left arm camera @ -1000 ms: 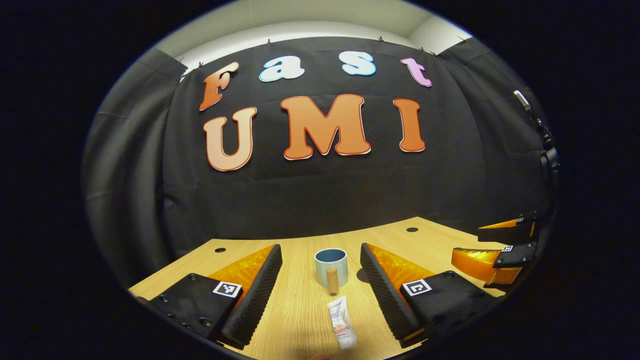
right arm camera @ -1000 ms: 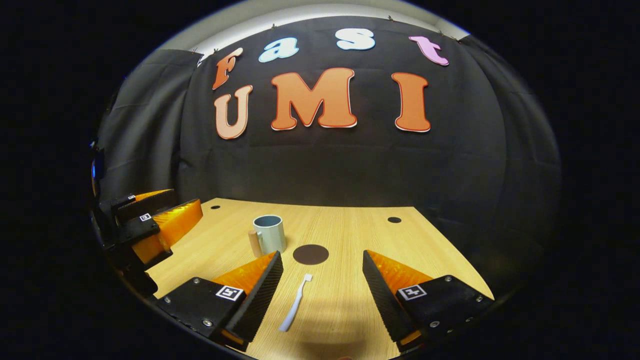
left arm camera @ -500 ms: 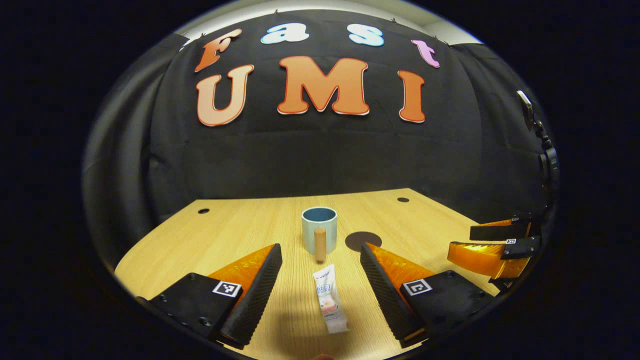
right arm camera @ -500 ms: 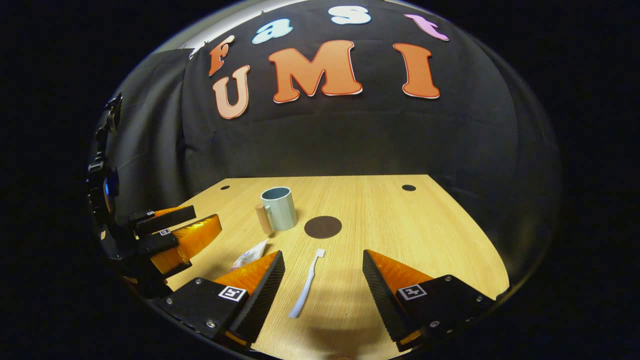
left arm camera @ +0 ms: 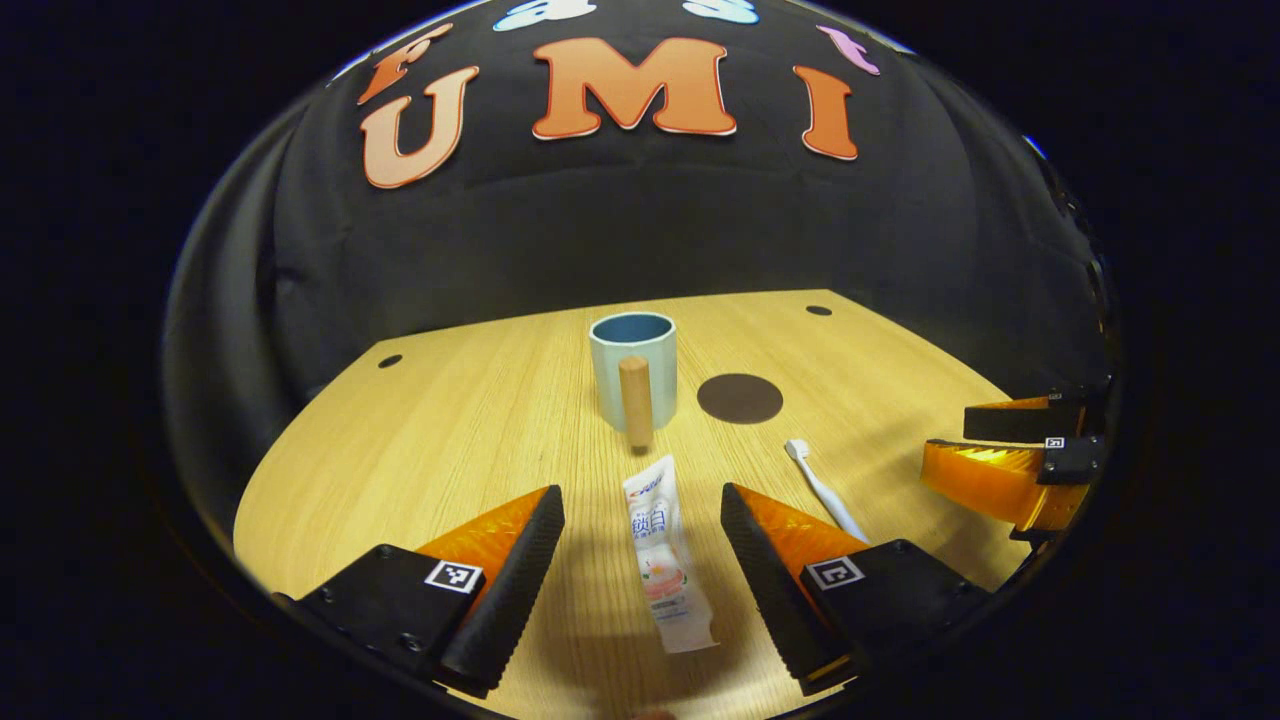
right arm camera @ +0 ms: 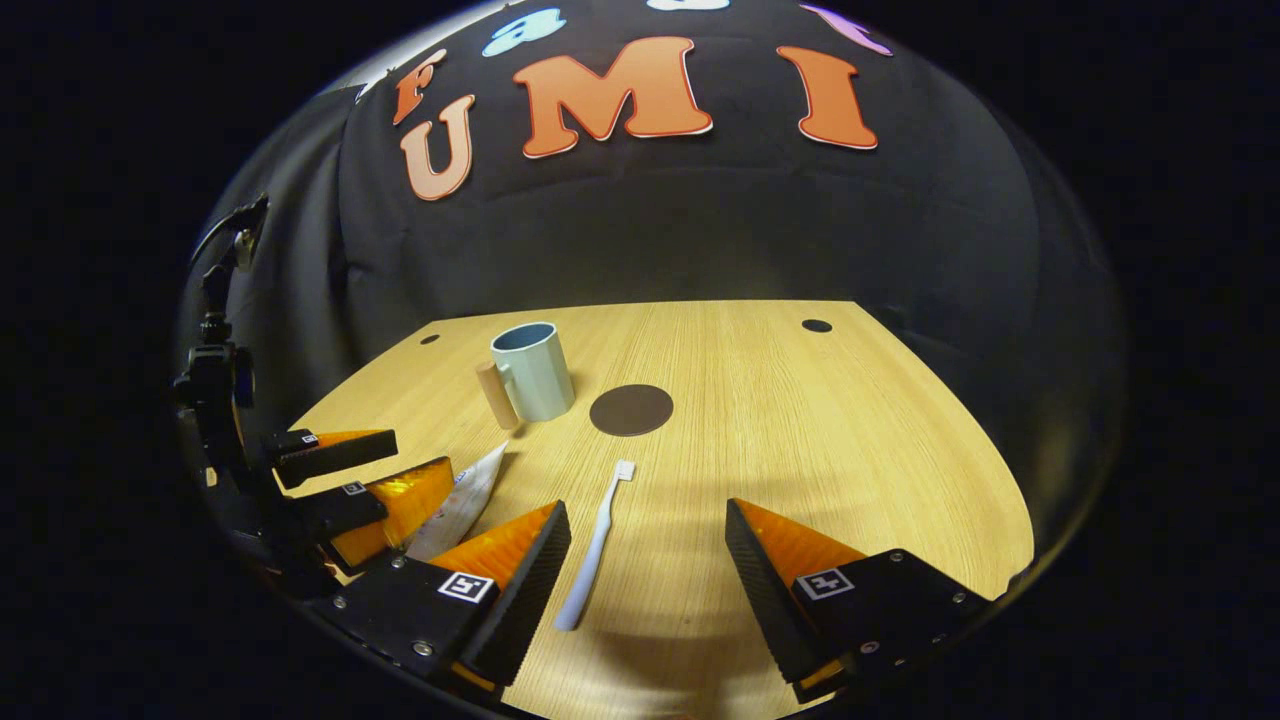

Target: Put the toothbrush and toothpaste on the desktop into the cup, then pick up the cup and place it on the coaster on the desktop.

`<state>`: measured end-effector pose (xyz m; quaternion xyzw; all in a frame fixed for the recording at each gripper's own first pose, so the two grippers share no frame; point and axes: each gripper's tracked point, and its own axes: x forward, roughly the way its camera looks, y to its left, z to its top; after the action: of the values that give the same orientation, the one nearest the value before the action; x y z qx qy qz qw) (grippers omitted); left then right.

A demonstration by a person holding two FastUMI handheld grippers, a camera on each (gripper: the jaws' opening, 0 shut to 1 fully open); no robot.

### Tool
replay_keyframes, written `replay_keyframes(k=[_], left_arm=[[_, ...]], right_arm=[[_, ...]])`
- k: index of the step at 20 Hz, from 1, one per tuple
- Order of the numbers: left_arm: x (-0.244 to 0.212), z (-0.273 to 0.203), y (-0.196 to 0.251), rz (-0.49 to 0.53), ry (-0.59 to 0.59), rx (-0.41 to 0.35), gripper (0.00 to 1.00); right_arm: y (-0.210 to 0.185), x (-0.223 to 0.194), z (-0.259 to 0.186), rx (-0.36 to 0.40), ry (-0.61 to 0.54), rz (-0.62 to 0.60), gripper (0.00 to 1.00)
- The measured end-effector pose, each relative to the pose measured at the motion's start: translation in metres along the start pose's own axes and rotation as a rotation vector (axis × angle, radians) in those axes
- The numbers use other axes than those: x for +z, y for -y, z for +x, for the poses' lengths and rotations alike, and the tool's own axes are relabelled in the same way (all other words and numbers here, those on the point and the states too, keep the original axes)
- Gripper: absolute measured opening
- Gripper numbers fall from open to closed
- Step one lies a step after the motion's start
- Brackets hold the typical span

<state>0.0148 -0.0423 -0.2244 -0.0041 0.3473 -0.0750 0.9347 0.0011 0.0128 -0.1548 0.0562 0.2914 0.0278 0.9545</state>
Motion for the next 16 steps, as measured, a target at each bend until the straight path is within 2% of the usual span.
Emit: replay_keyframes(k=[5, 8, 9, 11, 13, 14, 15, 16], left_arm=[[-0.005, 0.022, -0.004, -0.011, -0.117, -0.022, 0.99], [-0.024, 0.032, -0.009, -0.046, -0.209, -0.005, 1.0], [-0.03, 0.033, -0.007, -0.054, -0.232, -0.007, 0.86], [-0.033, 0.033, -0.006, -0.052, -0.257, -0.015, 0.77], [-0.032, 0.03, -0.003, -0.04, -0.274, -0.019, 0.76], [-0.024, 0.016, -0.002, -0.052, -0.289, -0.026, 0.63], [-0.032, 0.033, 0.0, -0.048, -0.294, -0.029, 0.5], [-0.031, 0.028, -0.002, -0.048, -0.303, -0.029, 0.51]], right_arm=[[0.003, -0.005, 0.013, 0.001, -0.047, -0.001, 0.93], [0.005, -0.007, 0.021, -0.007, -0.068, 0.002, 0.93], [0.005, -0.008, 0.023, -0.008, -0.076, 0.002, 0.93], [0.003, -0.011, 0.027, -0.01, -0.088, -0.002, 0.93], [0.002, -0.013, 0.031, -0.011, -0.101, -0.005, 0.93], [0.001, -0.014, 0.032, -0.009, -0.109, -0.004, 0.93], [-0.001, -0.015, 0.033, -0.006, -0.114, -0.004, 0.93], [-0.002, -0.016, 0.034, -0.006, -0.118, -0.006, 0.93]])
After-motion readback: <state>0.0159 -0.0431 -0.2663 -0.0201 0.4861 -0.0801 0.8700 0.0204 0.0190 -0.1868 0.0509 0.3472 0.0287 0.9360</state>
